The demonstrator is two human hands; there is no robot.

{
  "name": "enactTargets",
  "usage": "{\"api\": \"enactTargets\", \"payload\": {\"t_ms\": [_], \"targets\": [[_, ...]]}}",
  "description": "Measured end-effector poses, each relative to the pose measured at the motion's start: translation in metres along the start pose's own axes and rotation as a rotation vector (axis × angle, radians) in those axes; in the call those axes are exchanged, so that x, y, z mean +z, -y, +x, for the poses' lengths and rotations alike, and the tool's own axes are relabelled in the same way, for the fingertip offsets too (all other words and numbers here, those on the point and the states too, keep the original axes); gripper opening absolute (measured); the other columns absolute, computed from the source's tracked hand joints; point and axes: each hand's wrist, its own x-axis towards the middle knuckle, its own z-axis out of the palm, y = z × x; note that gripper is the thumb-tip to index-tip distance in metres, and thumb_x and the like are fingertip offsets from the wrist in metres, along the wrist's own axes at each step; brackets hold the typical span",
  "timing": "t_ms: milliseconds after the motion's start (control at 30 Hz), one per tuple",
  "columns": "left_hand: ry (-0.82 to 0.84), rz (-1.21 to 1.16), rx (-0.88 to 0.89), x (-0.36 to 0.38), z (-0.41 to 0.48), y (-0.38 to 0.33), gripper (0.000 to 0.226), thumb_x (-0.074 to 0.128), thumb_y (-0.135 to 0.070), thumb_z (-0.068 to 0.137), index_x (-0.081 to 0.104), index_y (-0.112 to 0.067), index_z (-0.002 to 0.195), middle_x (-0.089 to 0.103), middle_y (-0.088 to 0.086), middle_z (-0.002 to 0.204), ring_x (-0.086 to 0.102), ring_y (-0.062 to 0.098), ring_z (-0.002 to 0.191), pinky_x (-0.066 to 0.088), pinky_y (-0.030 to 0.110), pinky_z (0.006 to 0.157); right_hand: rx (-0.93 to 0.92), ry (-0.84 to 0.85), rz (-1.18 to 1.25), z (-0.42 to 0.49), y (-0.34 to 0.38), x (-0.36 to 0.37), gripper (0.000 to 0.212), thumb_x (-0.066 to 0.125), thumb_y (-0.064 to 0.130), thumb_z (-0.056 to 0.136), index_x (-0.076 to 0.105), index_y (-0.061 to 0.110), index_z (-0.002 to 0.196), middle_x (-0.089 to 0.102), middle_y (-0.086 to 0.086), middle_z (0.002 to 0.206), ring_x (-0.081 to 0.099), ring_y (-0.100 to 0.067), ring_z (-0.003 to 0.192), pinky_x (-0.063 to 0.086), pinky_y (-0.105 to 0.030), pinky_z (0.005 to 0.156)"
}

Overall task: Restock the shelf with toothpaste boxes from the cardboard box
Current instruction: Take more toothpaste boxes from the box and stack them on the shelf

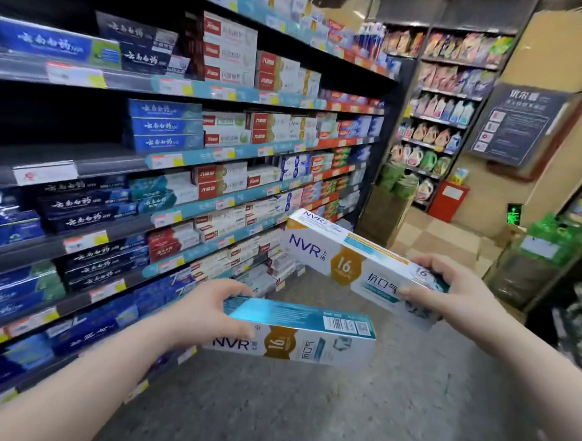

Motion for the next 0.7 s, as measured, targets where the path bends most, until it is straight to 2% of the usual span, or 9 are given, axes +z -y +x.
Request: {"api": "enactTargets", "payload": {"t_ms": [100,200,400,467,533,600,700], "targets": [[0.010,0.005,0.030,-0.012,0.065,-0.015,0.056,0.069,-0.050,0.058,0.050,-0.038,0.110,0.051,-0.014,0.106,0.049,0.006,0.099,0.043,0.021,0.081,0.011,-0.021,0.010,0.050,-0.011,-0.017,0.036,0.079,0.030,0.066,0.060,0.026,0.097,0.066,0.003,0.098,0.062,-0.002,0.074,0.048,-0.014,0.058],[0.008,-0.002,0.052,-0.022,0.129,-0.028,0.052,0.074,-0.040,0.066,0.051,-0.035,0.112,0.050,-0.012,0.108,0.051,0.006,0.098,0.045,0.020,0.080,0.033,-0.072,0.039,0.101,-0.023,-0.031,0.043,0.074,0.038,0.057,0.060,0.028,0.097,0.066,0.002,0.099,0.063,-0.015,0.083,0.045,-0.025,0.061],[0.024,-0.014,0.080,-0.028,0.241,-0.045,0.036,0.075,-0.031,0.069,0.047,-0.049,0.082,0.057,-0.014,0.099,0.059,0.006,0.079,0.047,0.021,0.065,0.064,-0.150,0.065,0.191,-0.058,-0.055,0.052,0.072,0.045,0.052,0.061,0.027,0.100,0.066,0.001,0.100,0.064,-0.017,0.084,0.045,-0.024,0.058],[0.036,-0.057,0.062,-0.025,0.272,-0.048,0.034,0.076,-0.029,0.069,0.050,-0.047,0.083,0.061,-0.010,0.096,0.062,0.008,0.069,0.049,0.022,0.061,0.062,-0.153,0.055,0.222,-0.070,-0.064,0.047,0.072,0.043,0.053,0.061,0.029,0.096,0.066,0.002,0.099,0.064,-0.014,0.083,0.047,-0.023,0.061],[0.028,-0.077,0.034,-0.026,0.303,-0.051,0.033,0.077,-0.030,0.067,0.056,-0.043,0.088,0.065,-0.005,0.094,0.063,0.009,0.064,0.051,0.028,0.062,0.052,-0.141,0.046,0.257,-0.083,-0.071,0.042,0.070,0.040,0.056,0.061,0.030,0.096,0.066,0.003,0.098,0.065,-0.013,0.084,0.053,-0.028,0.066],[0.002,-0.071,0.013,-0.026,0.336,-0.053,0.037,0.077,-0.035,0.060,0.057,-0.041,0.091,0.065,-0.003,0.095,0.066,0.012,0.068,0.054,0.032,0.066,0.036,-0.121,0.040,0.295,-0.098,-0.080,0.046,0.070,0.041,0.057,0.061,0.029,0.101,0.067,0.003,0.099,0.065,-0.016,0.087,0.054,-0.036,0.069],[-0.036,-0.092,-0.021,-0.025,0.385,-0.058,0.040,0.078,-0.028,0.065,0.054,-0.040,0.094,0.063,-0.003,0.099,0.067,0.013,0.075,0.054,0.024,0.064,0.002,-0.077,0.035,0.352,-0.121,-0.095,0.045,0.074,0.040,0.060,0.060,0.030,0.102,0.066,0.008,0.096,0.065,-0.012,0.084,0.051,-0.027,0.063]]}}
